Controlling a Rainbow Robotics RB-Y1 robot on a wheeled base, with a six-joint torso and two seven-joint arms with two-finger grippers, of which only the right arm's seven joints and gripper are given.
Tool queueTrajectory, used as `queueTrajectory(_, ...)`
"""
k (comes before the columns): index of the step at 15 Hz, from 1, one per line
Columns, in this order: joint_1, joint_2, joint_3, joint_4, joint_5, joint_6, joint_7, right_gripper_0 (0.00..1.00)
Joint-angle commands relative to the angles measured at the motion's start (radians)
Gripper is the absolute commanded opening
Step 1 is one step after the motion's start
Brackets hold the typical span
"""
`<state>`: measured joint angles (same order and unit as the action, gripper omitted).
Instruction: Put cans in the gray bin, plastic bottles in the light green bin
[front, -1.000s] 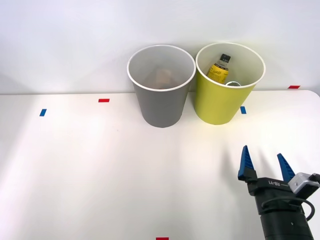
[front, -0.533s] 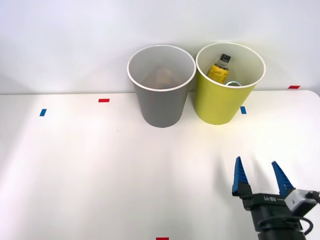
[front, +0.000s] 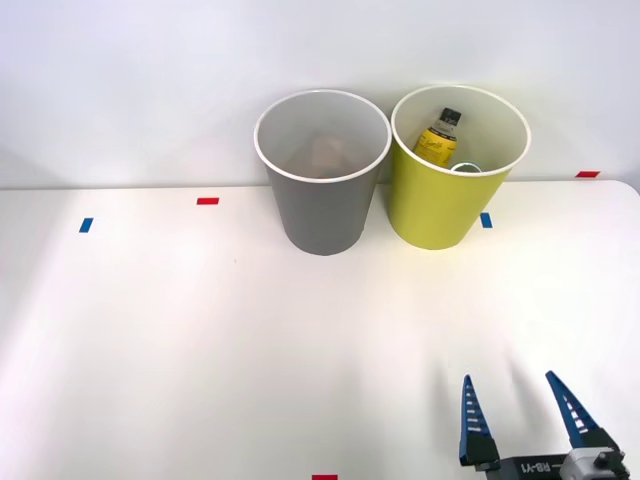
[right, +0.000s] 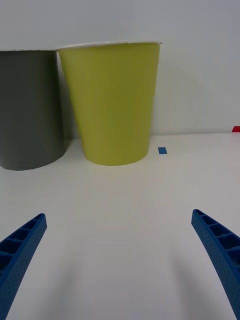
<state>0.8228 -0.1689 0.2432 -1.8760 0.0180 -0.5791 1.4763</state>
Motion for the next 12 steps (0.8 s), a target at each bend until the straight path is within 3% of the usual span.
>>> queueTrajectory(1,0.052,-0.003,0.068,0.0,-0.003,-0.004,0.024,1.0)
queueTrajectory(7,0.09,-0.027,0.131,-0.002,-0.009,-0.022,0.045,1.0)
queueTrajectory(12,0.091,-0.037,0.13,0.0,-0.001,-0.022,0.05,1.0)
